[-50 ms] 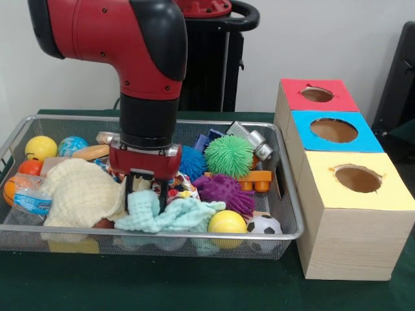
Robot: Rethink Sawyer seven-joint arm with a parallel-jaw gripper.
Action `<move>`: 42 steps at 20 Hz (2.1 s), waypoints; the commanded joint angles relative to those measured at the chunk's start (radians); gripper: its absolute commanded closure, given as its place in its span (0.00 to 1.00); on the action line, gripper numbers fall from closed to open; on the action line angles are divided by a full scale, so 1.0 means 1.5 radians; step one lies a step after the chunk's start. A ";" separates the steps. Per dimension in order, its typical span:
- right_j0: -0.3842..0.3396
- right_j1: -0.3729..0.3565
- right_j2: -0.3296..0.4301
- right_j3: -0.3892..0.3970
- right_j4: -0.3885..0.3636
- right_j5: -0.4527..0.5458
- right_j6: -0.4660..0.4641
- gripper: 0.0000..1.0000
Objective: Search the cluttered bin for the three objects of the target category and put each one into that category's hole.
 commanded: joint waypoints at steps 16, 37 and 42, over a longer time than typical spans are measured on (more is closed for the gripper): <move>-0.008 0.006 0.067 0.041 -0.034 0.110 -0.052 1.00; -0.102 0.004 0.101 -0.053 -0.176 0.354 -0.244 1.00; -0.103 0.017 0.093 -0.080 -0.222 0.377 -0.268 1.00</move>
